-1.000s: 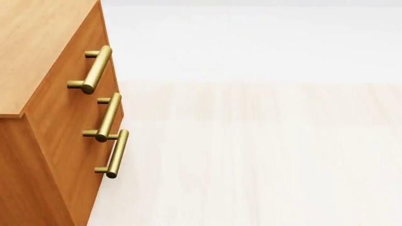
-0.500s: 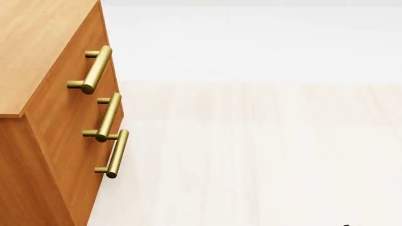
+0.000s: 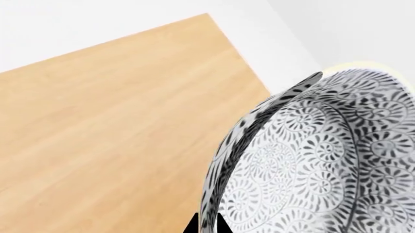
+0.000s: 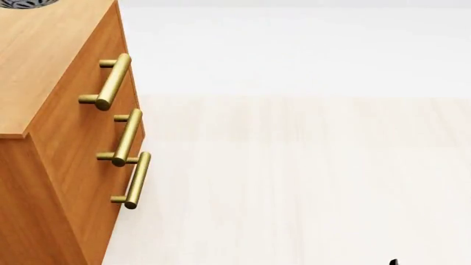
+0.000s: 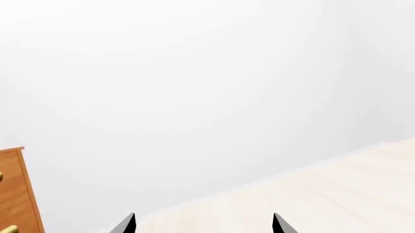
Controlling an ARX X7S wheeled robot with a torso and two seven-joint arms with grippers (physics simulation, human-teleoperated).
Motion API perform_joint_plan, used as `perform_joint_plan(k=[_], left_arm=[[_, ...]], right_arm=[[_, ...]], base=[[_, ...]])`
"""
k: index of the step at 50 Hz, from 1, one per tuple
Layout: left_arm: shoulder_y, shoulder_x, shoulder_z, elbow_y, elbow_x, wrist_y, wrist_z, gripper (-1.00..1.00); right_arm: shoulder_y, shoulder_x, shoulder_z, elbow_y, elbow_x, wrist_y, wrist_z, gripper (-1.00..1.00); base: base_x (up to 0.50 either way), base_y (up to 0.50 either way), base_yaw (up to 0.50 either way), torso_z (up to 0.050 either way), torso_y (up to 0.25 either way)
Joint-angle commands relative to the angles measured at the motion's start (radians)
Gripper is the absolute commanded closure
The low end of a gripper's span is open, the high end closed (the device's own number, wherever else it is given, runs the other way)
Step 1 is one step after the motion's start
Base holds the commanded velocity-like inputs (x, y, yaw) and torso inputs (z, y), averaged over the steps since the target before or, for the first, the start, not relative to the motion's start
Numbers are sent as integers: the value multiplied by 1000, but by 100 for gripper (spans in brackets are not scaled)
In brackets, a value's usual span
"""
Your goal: Put the bowl on top of the cabinet.
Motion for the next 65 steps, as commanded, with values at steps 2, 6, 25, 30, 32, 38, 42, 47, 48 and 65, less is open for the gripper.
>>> perform_joint_plan(k=[2,6,25,30,32,38,42,47,48,65], left_arm=[[0,-11,16,-28,14,39,26,100],[5,-9,17,-31,15,42,26,100],[13,-30,26,-151,55,126,88,100],[27,-34,17,-155,69,132,100,100],[27,-34,13,-154,74,131,99,100],[22,-33,5,-150,86,127,99,100],[29,-35,3,-147,92,128,103,100],[40,-44,-2,-153,105,134,110,100],[42,-46,-1,-153,109,135,111,100],[56,-46,-15,-116,128,118,101,100]], right_arm=[[5,-3,-2,1,-8,10,-1,-100],[5,-3,-2,1,-3,8,-5,-100],[-2,-4,7,-5,-8,10,-1,-100],[0,-6,6,-3,-10,13,-2,-100],[1,-5,6,-5,-9,16,-2,-100],[1,-6,8,-2,-8,14,-5,-100],[1,-7,8,-3,-11,16,-4,-100],[2,-8,9,-3,-12,18,-4,-100],[1,-6,10,-7,-12,20,-2,-100],[-1,-10,14,-5,-14,20,-5,-100]], base=[[0,0,0,0,0],[0,0,0,0,0],[0,0,0,0,1],[0,0,0,0,0],[0,0,0,0,0],[0,0,0,0,0],[0,0,0,0,3],[0,0,0,0,0],[0,0,0,0,0],[0,0,0,1,0]])
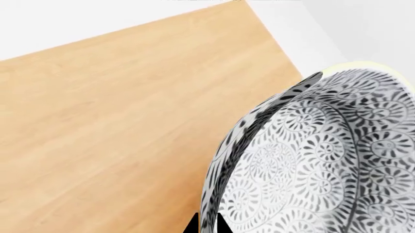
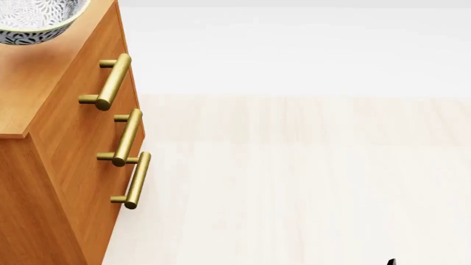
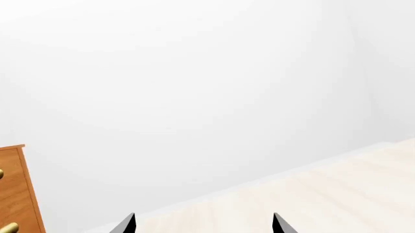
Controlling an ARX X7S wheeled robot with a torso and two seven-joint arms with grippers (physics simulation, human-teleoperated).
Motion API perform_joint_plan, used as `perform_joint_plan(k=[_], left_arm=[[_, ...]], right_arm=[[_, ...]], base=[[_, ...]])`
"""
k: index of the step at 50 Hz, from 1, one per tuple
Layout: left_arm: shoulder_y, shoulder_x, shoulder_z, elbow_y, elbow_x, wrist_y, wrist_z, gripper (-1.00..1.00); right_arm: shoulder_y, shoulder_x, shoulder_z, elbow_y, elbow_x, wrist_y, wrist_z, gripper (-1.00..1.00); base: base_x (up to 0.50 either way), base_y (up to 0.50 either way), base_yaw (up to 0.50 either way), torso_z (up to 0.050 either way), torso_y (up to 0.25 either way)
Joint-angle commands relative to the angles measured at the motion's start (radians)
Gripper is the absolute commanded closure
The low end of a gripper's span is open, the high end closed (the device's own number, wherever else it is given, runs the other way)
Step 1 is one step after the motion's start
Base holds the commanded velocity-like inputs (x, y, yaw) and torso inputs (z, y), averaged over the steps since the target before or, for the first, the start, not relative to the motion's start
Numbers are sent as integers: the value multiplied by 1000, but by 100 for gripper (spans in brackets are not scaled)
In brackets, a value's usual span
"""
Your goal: Put the bowl on top of the cabinet.
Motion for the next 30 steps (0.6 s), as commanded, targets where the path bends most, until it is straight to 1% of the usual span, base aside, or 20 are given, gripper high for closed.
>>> perform_joint_plan(k=[1,12,30], left_arm=[[8,-2,-12,35,5,-2,-2,100],[11,-9,-12,-7,22,26,18,100],[16,-9,-24,20,47,12,14,100]], right_arm=[[-1,-1,2,0,-2,2,-1,-100],[-2,-4,5,1,-3,2,-3,-100],[-2,-6,8,2,-7,6,-4,-100]], base=[[0,0,0,0,0],[0,0,0,0,1],[0,0,0,0,1]])
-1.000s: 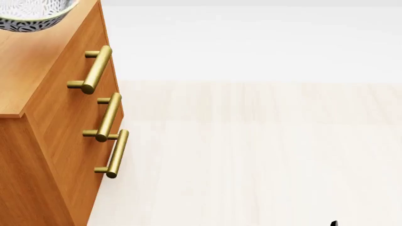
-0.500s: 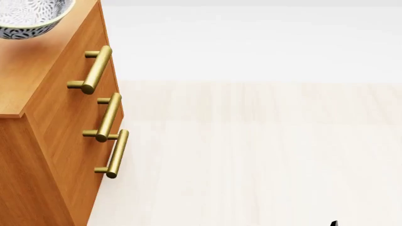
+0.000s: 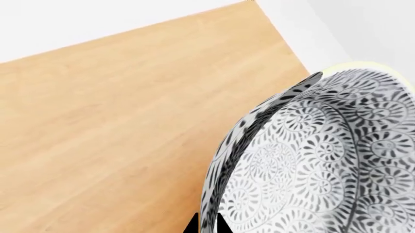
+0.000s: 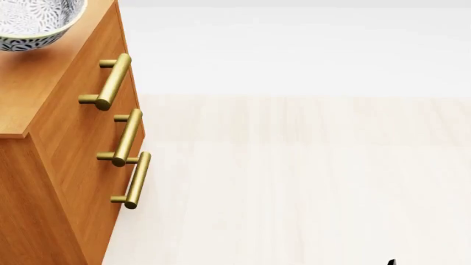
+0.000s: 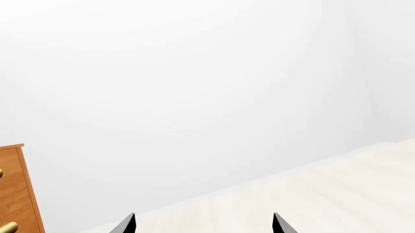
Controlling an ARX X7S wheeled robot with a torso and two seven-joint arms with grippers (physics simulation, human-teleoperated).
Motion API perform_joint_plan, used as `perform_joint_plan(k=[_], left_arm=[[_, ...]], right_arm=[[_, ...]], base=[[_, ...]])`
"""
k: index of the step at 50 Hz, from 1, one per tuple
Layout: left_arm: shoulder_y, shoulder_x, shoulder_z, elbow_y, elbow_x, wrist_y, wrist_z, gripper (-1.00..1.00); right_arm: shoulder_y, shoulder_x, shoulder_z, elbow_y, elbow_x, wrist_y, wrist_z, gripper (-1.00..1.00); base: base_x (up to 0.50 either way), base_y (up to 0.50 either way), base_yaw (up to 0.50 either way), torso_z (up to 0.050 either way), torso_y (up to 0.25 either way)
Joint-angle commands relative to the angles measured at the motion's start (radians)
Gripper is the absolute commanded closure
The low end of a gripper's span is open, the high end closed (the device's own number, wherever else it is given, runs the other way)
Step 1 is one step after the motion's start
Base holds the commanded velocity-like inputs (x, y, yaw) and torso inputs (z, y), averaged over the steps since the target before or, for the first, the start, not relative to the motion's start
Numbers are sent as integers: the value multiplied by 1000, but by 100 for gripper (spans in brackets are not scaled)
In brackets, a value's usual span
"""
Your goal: Put the bowl on top of the cabinet.
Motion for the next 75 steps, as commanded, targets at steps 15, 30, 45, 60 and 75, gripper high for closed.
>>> perform_joint_plan(k=[15,30,45,60,75], left_arm=[[24,5,-6,84,7,-35,-13,-100],[17,-3,5,71,19,-31,-4,-100],[15,6,6,92,18,-48,-11,-100],[38,45,-15,311,-15,-190,-97,-100],[8,78,-27,472,-44,-315,-179,-100]], right_arm=[[-2,-3,5,-1,-2,5,-2,-100],[-3,-4,9,-3,-2,8,-1,-100],[-3,-4,11,-3,-5,13,-1,-100],[-3,-6,12,-4,-6,18,-2,-100],[-2,-7,13,-5,-8,22,-4,-100]], base=[[0,0,0,0,0],[0,0,0,0,0],[0,0,0,0,0],[0,0,0,0,0],[0,0,0,0,0]])
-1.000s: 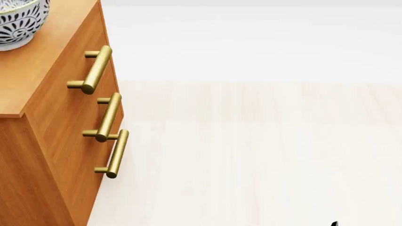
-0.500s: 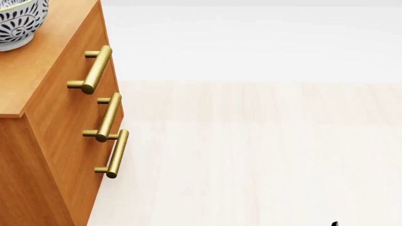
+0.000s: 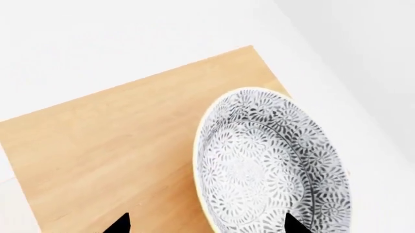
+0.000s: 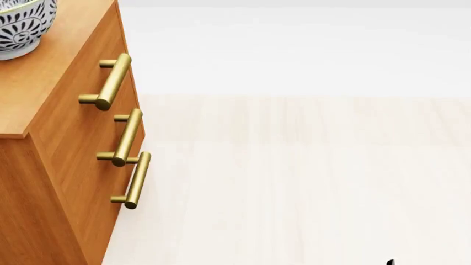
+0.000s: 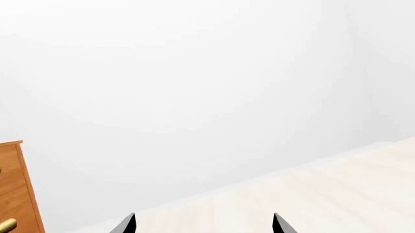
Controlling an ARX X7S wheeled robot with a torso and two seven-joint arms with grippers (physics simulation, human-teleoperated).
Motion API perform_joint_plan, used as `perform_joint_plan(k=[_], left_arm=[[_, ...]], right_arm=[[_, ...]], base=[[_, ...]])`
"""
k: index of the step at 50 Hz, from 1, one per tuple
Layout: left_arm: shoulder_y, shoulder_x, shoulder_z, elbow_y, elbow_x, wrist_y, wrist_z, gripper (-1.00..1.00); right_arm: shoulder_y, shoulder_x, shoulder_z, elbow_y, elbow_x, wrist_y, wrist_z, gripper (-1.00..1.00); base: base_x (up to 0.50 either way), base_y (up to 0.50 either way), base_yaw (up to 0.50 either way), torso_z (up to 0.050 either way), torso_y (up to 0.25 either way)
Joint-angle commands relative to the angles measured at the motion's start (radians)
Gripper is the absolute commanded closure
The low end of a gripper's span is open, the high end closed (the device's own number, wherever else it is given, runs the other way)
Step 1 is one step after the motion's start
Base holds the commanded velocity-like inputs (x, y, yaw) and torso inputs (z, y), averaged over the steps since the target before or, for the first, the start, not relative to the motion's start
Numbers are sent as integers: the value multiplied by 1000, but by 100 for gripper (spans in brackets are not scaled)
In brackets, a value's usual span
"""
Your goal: Put the bowl on top of the cabinet.
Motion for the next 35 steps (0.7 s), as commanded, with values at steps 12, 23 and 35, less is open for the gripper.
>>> perform_joint_plan(k=[12,23,35], left_arm=[[-56,25,112,152,21,-129,-48,-100],[-70,17,297,237,56,-194,19,-100],[-79,16,336,254,51,-217,35,-100]], right_arm=[[-1,-3,2,-2,-3,3,-3,-100],[3,-3,1,-5,-9,13,2,-100],[4,-7,2,-1,-11,12,-2,-100]], base=[[0,0,0,0,0],[0,0,0,0,0],[0,0,0,0,0]])
